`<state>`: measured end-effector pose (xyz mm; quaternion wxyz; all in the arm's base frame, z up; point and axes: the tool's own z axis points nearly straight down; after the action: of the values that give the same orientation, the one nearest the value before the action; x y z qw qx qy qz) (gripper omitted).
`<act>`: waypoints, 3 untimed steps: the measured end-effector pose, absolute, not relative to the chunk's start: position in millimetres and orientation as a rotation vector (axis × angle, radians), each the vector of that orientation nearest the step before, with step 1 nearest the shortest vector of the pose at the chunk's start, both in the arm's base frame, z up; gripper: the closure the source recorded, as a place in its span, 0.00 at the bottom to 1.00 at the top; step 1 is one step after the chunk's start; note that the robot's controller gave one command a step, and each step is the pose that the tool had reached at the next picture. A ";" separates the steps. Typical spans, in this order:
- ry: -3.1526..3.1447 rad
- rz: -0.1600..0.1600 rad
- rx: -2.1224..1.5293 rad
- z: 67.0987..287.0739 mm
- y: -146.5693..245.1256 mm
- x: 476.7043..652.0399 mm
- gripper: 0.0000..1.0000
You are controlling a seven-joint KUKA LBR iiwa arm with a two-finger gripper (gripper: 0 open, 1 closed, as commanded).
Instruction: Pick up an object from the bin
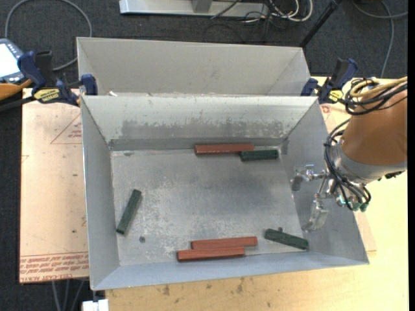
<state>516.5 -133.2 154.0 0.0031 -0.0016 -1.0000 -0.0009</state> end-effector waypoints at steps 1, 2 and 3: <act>-3.130 -0.005 -0.243 67.4 -117.1 550.2 0.00; -3.148 0.002 0.100 182.4 -113.6 538.6 0.00; -3.064 -0.001 0.715 80.1 -76.2 492.6 0.00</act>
Offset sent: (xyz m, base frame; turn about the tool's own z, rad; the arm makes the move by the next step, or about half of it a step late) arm 0.0334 0.0138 -0.0832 0.1540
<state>492.6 -76.2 80.1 -0.0024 0.2271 -0.9739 -0.0004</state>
